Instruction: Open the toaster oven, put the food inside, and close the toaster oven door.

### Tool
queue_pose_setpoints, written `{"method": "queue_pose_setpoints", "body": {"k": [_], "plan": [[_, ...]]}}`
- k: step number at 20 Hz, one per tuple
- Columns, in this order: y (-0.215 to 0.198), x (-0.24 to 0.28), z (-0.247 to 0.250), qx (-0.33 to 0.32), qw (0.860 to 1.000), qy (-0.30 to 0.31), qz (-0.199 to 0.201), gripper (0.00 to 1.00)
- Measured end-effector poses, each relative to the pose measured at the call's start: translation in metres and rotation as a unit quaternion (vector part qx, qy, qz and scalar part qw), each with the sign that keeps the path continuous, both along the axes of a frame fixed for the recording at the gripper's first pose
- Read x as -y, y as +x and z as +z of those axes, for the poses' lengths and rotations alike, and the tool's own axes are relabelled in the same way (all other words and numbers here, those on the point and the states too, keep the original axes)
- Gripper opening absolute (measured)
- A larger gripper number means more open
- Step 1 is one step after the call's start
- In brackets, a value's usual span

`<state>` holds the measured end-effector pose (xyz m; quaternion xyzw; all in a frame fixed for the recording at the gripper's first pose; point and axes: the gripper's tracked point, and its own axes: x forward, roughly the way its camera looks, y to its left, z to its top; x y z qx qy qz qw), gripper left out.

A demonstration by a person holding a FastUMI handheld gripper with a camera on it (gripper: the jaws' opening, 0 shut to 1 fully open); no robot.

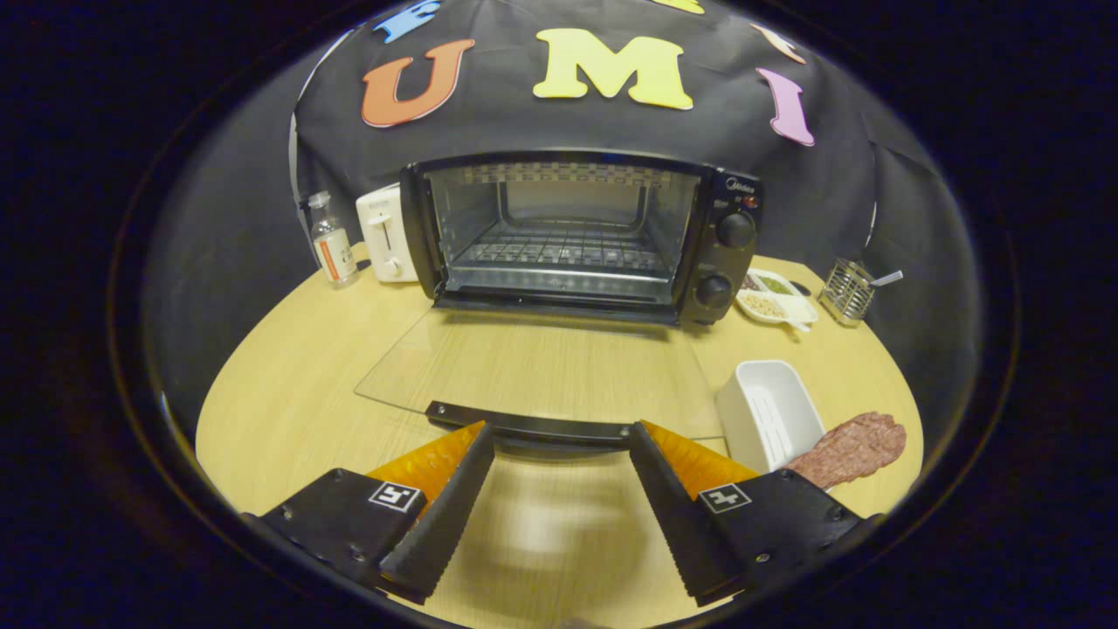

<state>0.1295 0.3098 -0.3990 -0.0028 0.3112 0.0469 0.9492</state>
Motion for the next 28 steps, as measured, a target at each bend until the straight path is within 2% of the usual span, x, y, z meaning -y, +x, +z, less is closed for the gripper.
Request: {"method": "queue_pose_setpoints", "body": {"k": [4,7,10,14,18,20,21,22,24,26,28], "plan": [[0.010,0.062,0.045,0.037,0.999,-0.018,0.011,1.00],[0.017,0.131,0.072,0.062,0.998,-0.030,-0.005,1.00],[0.018,0.198,0.072,0.050,0.998,-0.027,-0.022,1.00],[0.007,0.243,0.044,0.005,1.000,0.016,0.004,1.00],[-0.014,0.247,0.012,-0.061,0.991,0.110,0.045,0.97],[-0.025,0.242,-0.001,-0.096,0.978,0.172,0.064,0.94],[-0.030,0.240,-0.007,-0.116,0.969,0.205,0.069,0.89],[-0.033,0.235,-0.007,-0.133,0.957,0.250,0.071,0.87],[-0.039,0.225,-0.005,-0.175,0.916,0.356,0.067,0.73],[-0.036,0.227,-0.001,-0.204,0.873,0.441,0.044,0.62],[-0.032,0.231,-0.004,-0.217,0.846,0.486,0.015,0.45]]}}
